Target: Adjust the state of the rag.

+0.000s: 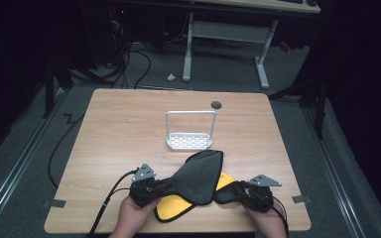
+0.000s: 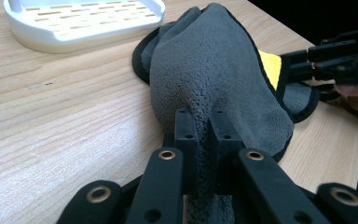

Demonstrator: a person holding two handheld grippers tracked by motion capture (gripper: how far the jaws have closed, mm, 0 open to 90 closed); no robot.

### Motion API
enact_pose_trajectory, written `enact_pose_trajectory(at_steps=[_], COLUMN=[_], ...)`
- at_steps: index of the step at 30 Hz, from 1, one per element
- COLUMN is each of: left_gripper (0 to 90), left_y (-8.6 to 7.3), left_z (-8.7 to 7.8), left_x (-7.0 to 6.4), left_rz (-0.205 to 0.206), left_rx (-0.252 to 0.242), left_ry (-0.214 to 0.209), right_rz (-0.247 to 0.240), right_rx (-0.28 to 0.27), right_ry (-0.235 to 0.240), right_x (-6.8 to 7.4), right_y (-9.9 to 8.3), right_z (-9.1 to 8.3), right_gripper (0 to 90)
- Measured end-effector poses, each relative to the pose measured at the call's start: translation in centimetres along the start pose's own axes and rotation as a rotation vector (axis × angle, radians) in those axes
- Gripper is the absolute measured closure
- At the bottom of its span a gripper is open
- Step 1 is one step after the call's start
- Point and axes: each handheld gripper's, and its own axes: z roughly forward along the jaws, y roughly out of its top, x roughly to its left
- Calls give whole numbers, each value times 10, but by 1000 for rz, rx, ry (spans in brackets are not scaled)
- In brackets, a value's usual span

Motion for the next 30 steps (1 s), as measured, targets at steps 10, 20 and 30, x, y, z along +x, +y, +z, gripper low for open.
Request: enact_pose_trajectory(at_steps=[10,20,30], left_gripper=[839,821,798], left_y=[29,-8,-42], left_z=[-5,-37,-70], left_x=[-5,48,85], left_rz=[4,-130,-176], left_rx=[-96,50,128], left_ry=[-46,56,166], right_rz=[63,3,-31], right_rx=[-289,-174,-230], right_ry=[-162,72,136], right_x=[-17,14,32], right_y=[21,8,18], right_z=[-62,-40,-50], right_gripper=[861,733,653])
